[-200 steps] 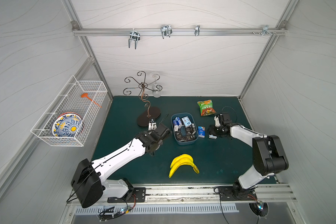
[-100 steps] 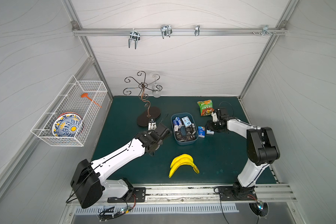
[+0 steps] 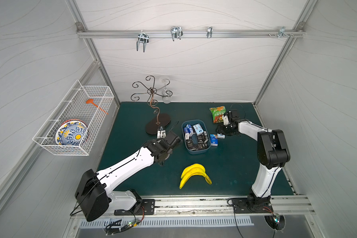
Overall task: Take the pocket tissues out of the storage box
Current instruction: Move the pocket tissues to the center of the board.
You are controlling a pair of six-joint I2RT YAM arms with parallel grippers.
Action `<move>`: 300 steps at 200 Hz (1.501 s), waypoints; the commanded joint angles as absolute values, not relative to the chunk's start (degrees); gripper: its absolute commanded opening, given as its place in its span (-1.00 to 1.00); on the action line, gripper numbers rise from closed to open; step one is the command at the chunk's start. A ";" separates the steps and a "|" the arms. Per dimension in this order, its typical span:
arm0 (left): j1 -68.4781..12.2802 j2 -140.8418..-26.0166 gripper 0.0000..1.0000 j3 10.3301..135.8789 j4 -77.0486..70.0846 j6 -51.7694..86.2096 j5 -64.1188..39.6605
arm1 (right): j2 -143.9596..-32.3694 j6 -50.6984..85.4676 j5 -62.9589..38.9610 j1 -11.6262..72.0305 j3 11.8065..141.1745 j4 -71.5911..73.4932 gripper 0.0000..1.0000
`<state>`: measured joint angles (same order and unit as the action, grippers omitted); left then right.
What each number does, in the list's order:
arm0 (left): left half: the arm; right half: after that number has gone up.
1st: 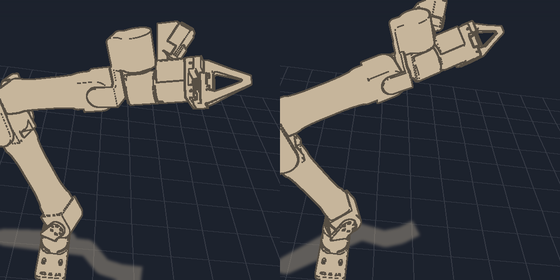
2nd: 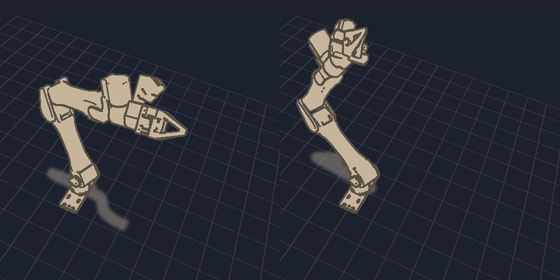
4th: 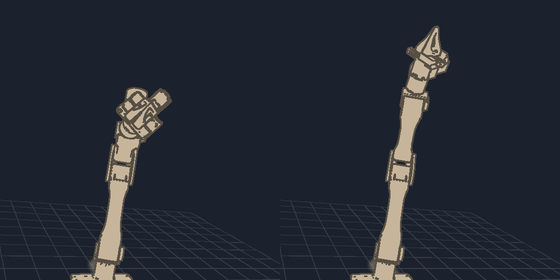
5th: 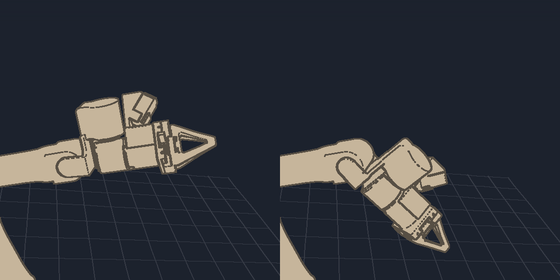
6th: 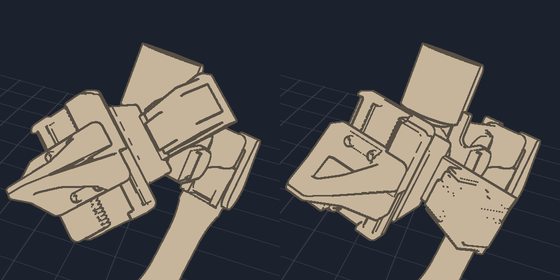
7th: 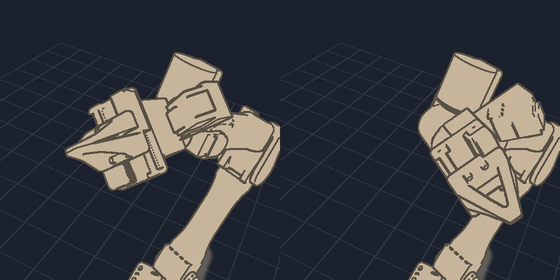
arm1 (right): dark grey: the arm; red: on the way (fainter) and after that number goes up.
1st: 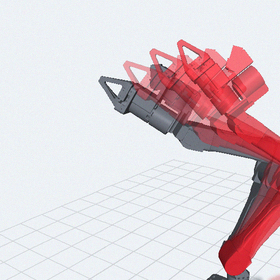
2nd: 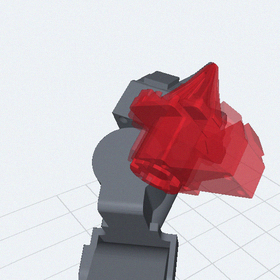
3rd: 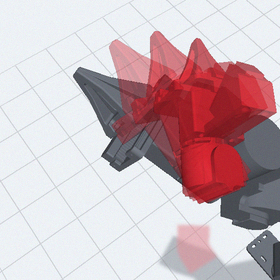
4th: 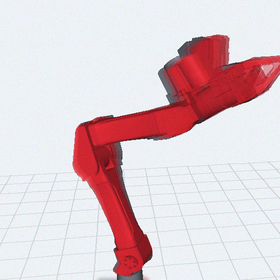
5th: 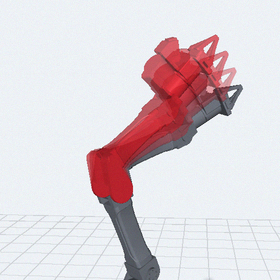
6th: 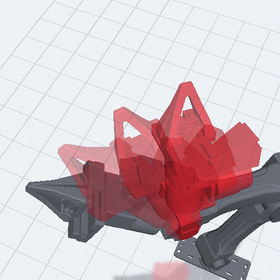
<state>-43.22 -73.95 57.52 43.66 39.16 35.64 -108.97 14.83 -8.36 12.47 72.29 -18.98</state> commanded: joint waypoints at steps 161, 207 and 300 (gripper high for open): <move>-43.02 -70.09 -0.20 57.14 42.79 39.99 34.88 | -93.86 15.57 0.23 24.70 56.79 -22.22 -0.18; -43.06 -70.09 -0.20 57.29 42.97 39.75 35.24 | -98.36 16.51 0.02 23.06 57.30 -19.09 -0.16; -42.98 -71.25 -0.20 57.66 42.46 39.81 35.46 | -102.12 17.18 -1.09 21.80 60.98 -17.76 -0.14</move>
